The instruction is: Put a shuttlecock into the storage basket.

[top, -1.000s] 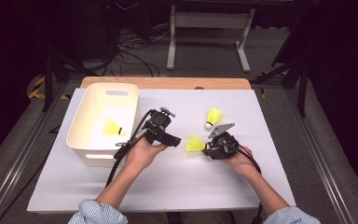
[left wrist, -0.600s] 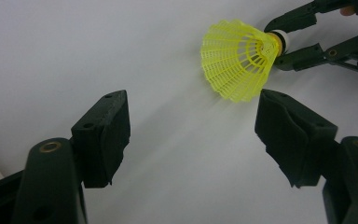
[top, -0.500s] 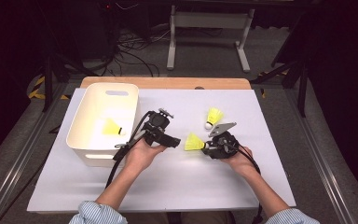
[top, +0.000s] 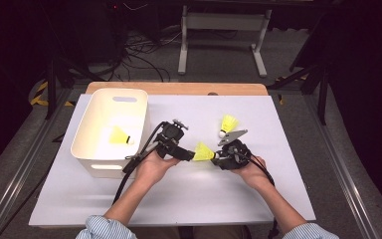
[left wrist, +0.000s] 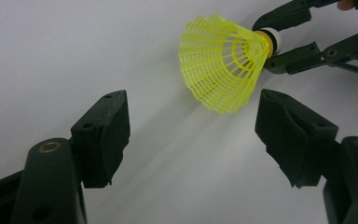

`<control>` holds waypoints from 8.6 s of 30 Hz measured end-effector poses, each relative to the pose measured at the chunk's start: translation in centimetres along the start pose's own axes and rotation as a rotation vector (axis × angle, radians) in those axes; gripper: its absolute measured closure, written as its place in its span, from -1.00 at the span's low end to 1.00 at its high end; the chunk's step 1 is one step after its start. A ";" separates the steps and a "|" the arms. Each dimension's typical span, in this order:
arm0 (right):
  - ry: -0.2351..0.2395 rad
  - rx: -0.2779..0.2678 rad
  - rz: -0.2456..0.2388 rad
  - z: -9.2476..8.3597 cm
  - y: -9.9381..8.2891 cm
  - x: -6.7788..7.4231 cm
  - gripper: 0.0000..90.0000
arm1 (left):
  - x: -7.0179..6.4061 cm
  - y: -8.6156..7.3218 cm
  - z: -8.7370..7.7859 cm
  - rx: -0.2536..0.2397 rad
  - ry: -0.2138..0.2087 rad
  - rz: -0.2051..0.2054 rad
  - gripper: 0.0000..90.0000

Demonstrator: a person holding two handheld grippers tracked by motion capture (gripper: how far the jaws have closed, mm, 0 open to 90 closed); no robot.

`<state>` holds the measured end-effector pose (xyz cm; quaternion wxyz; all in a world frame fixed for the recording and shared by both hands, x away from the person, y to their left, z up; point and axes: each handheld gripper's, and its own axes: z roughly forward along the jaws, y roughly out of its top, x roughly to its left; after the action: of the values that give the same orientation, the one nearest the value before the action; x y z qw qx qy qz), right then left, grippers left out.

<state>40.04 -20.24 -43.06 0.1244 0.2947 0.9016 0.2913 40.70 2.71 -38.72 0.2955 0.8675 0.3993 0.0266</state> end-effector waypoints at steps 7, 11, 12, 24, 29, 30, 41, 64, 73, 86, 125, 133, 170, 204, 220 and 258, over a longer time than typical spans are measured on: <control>0.015 -0.005 -0.004 0.3 0.6 0.5 0.39 | -0.1 -0.1 0.4 0.009 -0.013 0.001 -0.34; 0.025 -0.006 -0.004 0.5 0.9 0.8 0.39 | -0.1 -0.2 0.6 0.008 -0.029 0.000 -0.25; 0.030 -0.009 -0.005 0.6 1.0 0.9 0.39 | -0.1 -0.2 0.6 0.013 -0.030 0.005 -0.23; 0.041 0.001 -0.021 1.1 1.8 1.7 0.39 | -0.2 -0.3 1.3 0.029 -0.065 0.025 0.22; 0.035 0.000 -0.025 1.1 1.9 1.8 0.39 | -0.2 -0.2 1.5 0.037 -0.087 0.038 0.44; 0.036 0.000 -0.026 1.1 1.9 1.8 0.39 | -0.3 -0.2 1.6 0.037 -0.098 0.029 0.49; 0.033 0.001 -0.027 1.2 1.9 1.8 0.39 | -0.7 0.0 1.4 0.046 -0.122 0.068 0.93; 0.011 -0.047 0.004 0.0 1.1 1.4 -0.20 | -1.5 1.0 0.2 0.052 -0.103 0.101 0.98; -0.015 -0.092 0.047 -1.3 -0.4 0.8 -0.36 | -1.5 1.2 -0.4 0.059 -0.071 0.106 0.98; -0.033 -0.140 0.084 -2.8 -2.7 0.4 -0.40 | -1.5 1.4 -1.3 0.067 -0.050 0.106 0.98; -0.116 -0.312 0.217 -6.9 -9.6 0.3 -0.58 | -1.2 2.0 -3.0 0.060 -0.040 0.090 0.98; -0.139 -0.338 0.250 -7.5 -11.6 0.5 -0.60 | -1.0 2.1 -3.4 0.058 -0.044 0.083 0.98; -0.193 -0.381 0.301 -7.9 -14.6 0.9 -0.67 | 0.6 3.2 -6.7 0.001 -0.021 0.031 0.98; -0.184 -0.377 0.298 -7.9 -14.6 0.9 -0.67 | 2.9 4.4 -10.8 -0.053 0.003 -0.024 0.98; -0.182 -0.376 0.300 -7.9 -14.6 0.8 -0.66 | 4.2 3.8 -12.6 -0.083 0.024 -0.053 0.98; -0.178 -0.370 0.301 -7.8 -14.6 0.8 -0.66 | 7.5 1.3 -15.1 -0.122 0.069 -0.139 0.98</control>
<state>29.58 -32.87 -45.65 0.2105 0.4222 0.7644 0.4394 42.43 14.79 -27.00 0.3351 0.8167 0.4659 0.0601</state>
